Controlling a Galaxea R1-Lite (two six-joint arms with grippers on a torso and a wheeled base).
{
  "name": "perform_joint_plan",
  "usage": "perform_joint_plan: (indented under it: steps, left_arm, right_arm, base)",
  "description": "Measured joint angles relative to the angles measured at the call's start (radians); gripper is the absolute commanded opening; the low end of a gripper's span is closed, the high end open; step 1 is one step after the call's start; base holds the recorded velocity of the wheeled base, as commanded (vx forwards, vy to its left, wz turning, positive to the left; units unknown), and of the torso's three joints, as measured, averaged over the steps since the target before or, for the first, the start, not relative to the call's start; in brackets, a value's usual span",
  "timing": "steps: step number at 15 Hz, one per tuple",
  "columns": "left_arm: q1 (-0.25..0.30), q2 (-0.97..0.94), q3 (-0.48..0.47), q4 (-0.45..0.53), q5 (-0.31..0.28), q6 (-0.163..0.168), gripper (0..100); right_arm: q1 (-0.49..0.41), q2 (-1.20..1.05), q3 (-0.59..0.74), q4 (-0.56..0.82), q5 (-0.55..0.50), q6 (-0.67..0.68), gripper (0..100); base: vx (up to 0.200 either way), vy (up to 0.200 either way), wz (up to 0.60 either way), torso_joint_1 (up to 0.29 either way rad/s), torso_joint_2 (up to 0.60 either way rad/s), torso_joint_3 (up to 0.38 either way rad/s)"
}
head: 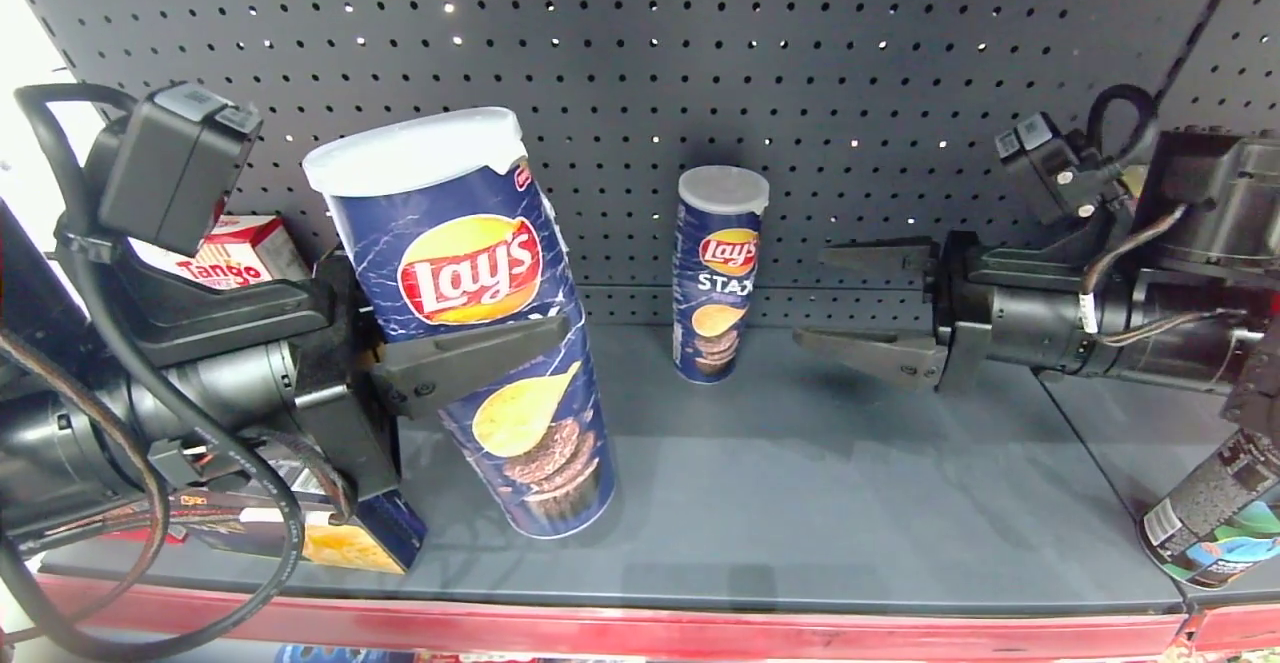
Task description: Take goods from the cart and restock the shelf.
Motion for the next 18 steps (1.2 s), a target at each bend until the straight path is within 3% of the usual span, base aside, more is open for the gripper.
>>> perform_joint_plan:
  steps: [9, 18]
  left_arm:
    - [-0.001, -0.002, -0.002, 0.001, -0.004, 0.000, 0]
    - [-0.001, -0.003, 0.000, -0.001, -0.006, 0.000, 0]
  right_arm:
    - [-0.026, 0.269, -0.269, -0.034, 0.044, -0.037, 100]
    - [-0.009, 0.384, -0.299, -0.037, 0.043, -0.037, 100]
  base:
    - [0.000, 0.000, 0.00, 0.000, 0.00, 0.000]
    - [0.000, 0.000, 0.00, 0.000, 0.00, 0.000]
